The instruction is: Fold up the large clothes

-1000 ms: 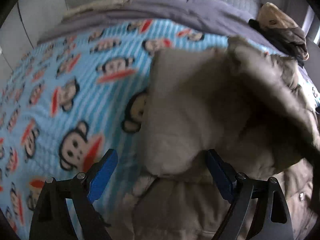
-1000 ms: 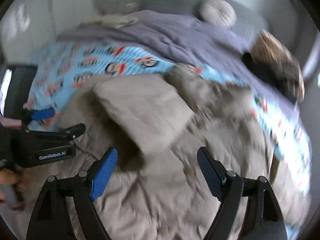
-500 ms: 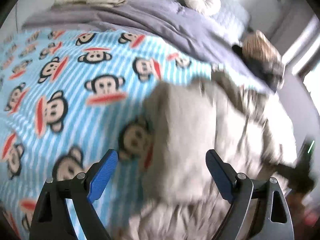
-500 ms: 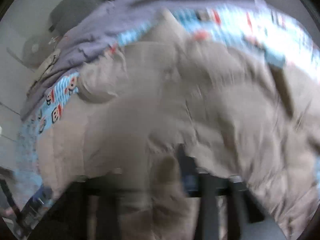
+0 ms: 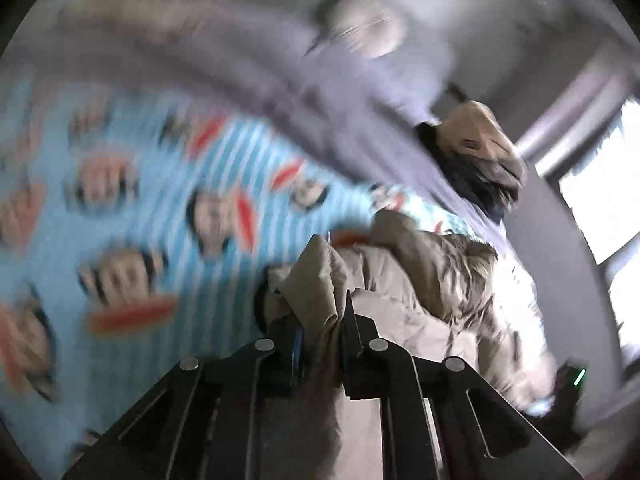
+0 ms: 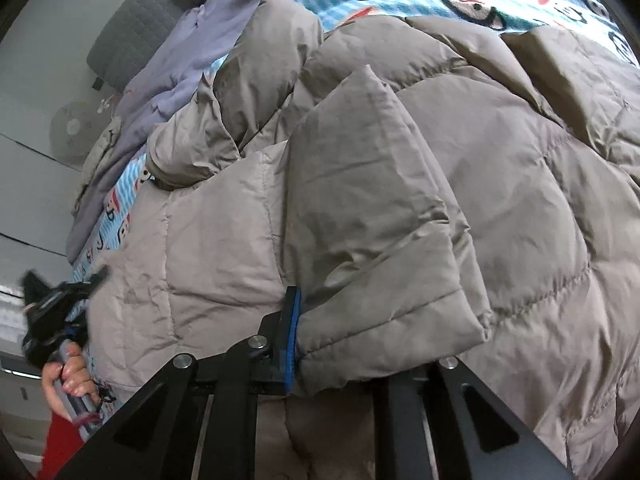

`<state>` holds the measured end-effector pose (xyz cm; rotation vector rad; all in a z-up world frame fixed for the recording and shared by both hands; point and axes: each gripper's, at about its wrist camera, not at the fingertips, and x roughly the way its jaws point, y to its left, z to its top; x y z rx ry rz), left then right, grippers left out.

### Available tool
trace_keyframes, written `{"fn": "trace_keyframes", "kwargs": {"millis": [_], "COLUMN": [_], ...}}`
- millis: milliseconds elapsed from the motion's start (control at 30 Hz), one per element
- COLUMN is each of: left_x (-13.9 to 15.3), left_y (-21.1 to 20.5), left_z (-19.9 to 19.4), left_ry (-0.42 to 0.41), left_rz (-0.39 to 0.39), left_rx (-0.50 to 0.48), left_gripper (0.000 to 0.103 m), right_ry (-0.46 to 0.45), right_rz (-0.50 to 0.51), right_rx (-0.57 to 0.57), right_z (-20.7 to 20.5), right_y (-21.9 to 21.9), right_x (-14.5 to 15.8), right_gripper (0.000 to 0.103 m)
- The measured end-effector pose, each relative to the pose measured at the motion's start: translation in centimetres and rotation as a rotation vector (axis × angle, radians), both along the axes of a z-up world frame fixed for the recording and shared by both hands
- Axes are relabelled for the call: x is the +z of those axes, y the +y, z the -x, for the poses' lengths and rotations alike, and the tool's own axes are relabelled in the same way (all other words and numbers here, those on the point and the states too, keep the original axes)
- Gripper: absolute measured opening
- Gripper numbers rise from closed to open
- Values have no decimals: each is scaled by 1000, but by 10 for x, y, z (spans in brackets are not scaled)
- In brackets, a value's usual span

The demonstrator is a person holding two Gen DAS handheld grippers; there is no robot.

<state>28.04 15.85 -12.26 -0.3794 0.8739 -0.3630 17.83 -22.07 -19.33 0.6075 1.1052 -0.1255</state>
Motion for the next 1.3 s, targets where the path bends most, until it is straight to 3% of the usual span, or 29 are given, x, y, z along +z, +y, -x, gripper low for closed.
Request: {"fn": "trace_keyframes", "kwargs": {"millis": [67, 200, 300, 367, 433, 533, 633, 700, 767, 867, 1000, 1067, 1100, 1133, 1233, 1300], "left_x": [-5, -62, -78, -70, -57, -35, -16, -8, -4, -13, -44, -62, -69, -72, -73, -67], "left_y": [-1, 18, 21, 23, 31, 52, 59, 61, 49, 25, -7, -7, -4, 0, 3, -1], "left_z": [-3, -27, -33, -35, -35, -30, -17, 6, 23, 40, 51, 52, 51, 50, 48, 49], "left_ry": [0, 157, 194, 196, 181, 169, 149, 141, 137, 159, 204, 230, 239, 242, 259, 264], "left_rz": [-51, -98, -119, -142, -205, -257, -258, -272, -256, -223, -301, -300, -283, -277, -262, -307], "left_rx": [-13, 50, 84, 133, 209, 269, 226, 179, 117, 40, 8, 19, 29, 52, 67, 68], "left_gripper": [16, 16, 17, 24, 41, 44, 44, 44, 44, 44, 44, 45, 51, 59, 59, 59], "right_ry": [-6, -11, -22, -19, -15, 11, 27, 9, -23, -70, -55, 5, 42, 49, 26, 27], "right_rz": [27, 47, 56, 67, 50, 29, 66, 159, 195, 204, 248, 251, 232, 192, 142, 137], "right_rx": [16, 26, 38, 38, 28, 31, 21, -29, -72, -13, 99, 95, 79, 52, 17, 14], "right_z": [0, -8, -19, -24, -23, -15, 1, 18, 31, 29, 7, 1, 2, 6, 16, 21], "right_y": [4, 12, 18, 20, 17, 9, 2, -7, -16, -13, 3, 1, -3, -8, -16, -17], "right_x": [3, 1, -1, -3, -3, 2, 19, 38, 53, 66, 54, 33, 20, 11, 7, 11], "right_gripper": [16, 16, 16, 16, 16, 18, 42, 48, 48, 21, 21, 21, 19, 19, 17, 17]}}
